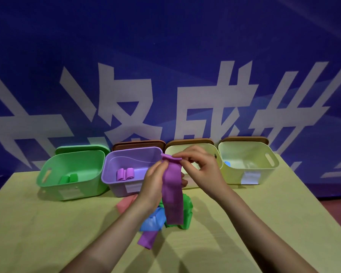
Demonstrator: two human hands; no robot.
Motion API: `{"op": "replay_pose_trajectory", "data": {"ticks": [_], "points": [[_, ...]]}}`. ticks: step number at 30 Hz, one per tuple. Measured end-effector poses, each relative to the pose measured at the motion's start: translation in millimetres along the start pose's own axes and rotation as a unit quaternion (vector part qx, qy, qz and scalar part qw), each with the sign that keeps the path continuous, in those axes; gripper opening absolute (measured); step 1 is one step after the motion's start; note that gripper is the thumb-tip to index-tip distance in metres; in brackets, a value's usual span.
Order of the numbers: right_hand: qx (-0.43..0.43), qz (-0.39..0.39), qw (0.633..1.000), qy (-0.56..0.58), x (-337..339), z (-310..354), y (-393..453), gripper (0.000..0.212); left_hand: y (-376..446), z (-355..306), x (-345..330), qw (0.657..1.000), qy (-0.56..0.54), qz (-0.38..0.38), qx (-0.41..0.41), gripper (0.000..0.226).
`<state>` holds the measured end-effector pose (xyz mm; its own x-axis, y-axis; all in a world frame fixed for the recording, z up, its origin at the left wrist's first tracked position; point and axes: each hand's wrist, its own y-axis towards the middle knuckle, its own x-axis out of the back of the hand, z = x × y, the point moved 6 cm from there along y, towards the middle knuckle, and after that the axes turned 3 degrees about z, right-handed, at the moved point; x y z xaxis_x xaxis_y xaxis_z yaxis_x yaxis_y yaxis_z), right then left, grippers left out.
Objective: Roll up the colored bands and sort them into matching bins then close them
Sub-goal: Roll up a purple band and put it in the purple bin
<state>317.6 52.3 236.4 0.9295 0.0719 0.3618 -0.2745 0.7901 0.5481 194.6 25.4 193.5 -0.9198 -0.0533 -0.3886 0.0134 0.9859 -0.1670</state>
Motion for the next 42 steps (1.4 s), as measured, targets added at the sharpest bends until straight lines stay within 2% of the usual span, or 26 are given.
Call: {"op": "replay_pose_trajectory", "data": {"ticks": [3, 11, 17, 20, 25, 30, 33, 38, 42], "points": [[0.008, 0.027, 0.999, -0.036, -7.1, -2.6, -2.0, 0.022, -0.7, -5.9, 7.5, 1.000, -0.005, 0.002, -0.005, 0.027], [0.040, 0.023, 0.996, -0.074, -17.5, 4.4, -0.4, 0.020, 0.6, -13.5, 21.8, 0.999, 0.001, 0.034, 0.023, 0.026], [0.005, -0.008, 0.998, -0.058, -24.3, 4.5, -3.0, 0.021, 1.7, -13.6, 27.4, 0.997, 0.046, 0.043, 0.051, 0.028], [0.023, 0.019, 0.996, -0.080, -27.2, 6.5, -6.6, 0.021, 0.7, -12.1, 29.9, 0.997, 0.056, 0.034, 0.039, 0.028], [0.058, 0.027, 0.992, -0.107, -21.8, 9.4, -8.7, 0.019, -7.3, -14.4, 28.4, 0.986, 0.165, 0.002, -0.018, 0.031], [0.077, 0.028, 0.993, -0.084, -16.4, 15.4, -9.5, 0.021, -12.9, -9.2, 24.7, 0.992, 0.122, -0.029, -0.026, 0.030], [0.091, 0.058, 0.991, -0.082, -16.9, 15.1, -11.4, 0.023, -15.5, -7.8, 22.1, 0.996, 0.057, -0.045, -0.046, 0.023], [0.149, 0.100, 0.969, -0.170, -10.2, 8.6, -12.1, 0.023, -22.9, -2.5, 12.0, 0.999, 0.021, -0.010, -0.046, 0.031], [0.188, 0.123, 0.953, -0.203, 0.1, 6.5, -11.8, 0.025, -17.9, 1.9, 8.5, 0.999, 0.032, -0.012, -0.031, 0.028]]}}
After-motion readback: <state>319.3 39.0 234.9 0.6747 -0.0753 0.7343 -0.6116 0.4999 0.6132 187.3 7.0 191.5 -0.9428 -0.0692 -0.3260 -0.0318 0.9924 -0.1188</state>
